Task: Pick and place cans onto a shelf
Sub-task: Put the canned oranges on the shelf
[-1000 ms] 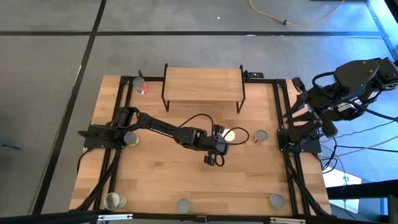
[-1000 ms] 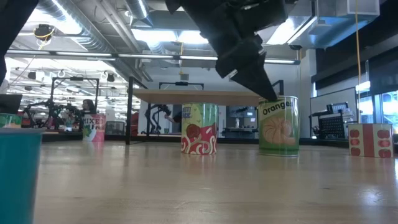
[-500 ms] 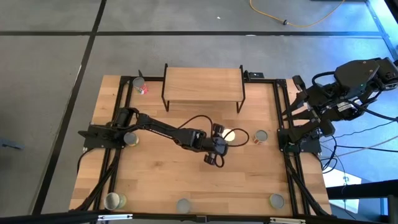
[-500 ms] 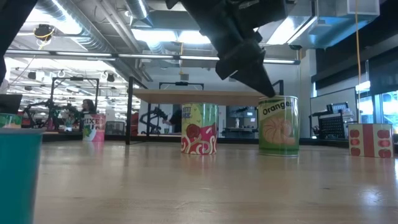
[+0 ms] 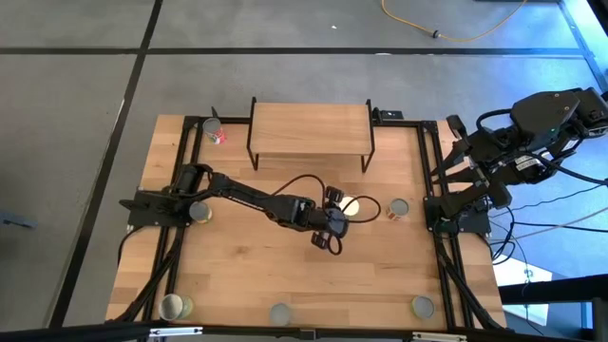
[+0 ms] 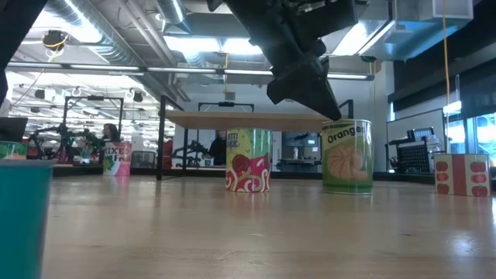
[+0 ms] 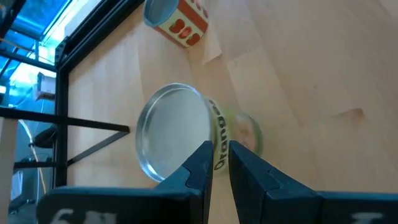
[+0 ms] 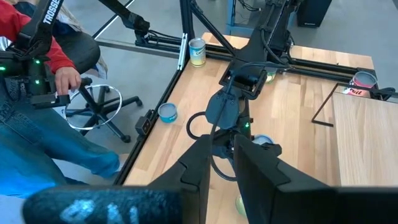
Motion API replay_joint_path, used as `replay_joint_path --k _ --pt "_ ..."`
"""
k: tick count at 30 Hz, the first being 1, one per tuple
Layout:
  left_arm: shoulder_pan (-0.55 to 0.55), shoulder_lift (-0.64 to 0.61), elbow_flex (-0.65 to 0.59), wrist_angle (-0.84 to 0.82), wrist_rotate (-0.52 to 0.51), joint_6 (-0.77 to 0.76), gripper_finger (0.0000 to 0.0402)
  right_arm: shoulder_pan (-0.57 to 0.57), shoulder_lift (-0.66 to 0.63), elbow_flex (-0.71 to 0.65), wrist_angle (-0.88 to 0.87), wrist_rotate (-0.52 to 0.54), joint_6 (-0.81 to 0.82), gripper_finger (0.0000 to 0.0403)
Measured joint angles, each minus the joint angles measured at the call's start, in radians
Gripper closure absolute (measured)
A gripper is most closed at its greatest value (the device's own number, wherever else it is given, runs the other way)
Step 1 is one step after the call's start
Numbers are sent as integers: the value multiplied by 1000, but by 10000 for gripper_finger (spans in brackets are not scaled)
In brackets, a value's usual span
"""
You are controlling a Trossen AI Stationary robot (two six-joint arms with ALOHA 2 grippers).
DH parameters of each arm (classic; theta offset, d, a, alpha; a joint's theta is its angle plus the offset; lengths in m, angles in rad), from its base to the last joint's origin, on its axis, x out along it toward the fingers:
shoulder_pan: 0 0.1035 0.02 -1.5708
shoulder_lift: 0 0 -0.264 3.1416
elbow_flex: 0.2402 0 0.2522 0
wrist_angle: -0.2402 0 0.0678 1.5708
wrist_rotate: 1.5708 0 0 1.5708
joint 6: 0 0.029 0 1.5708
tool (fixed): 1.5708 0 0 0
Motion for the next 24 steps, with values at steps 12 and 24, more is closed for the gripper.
replay_joint_path --k 12,24 --pt "36 -1 0 0 55 1 358 0 0 0 0 0 0 329" --pt "67 -1 0 0 111 19 358 0 0 0 0 0 -4 329"
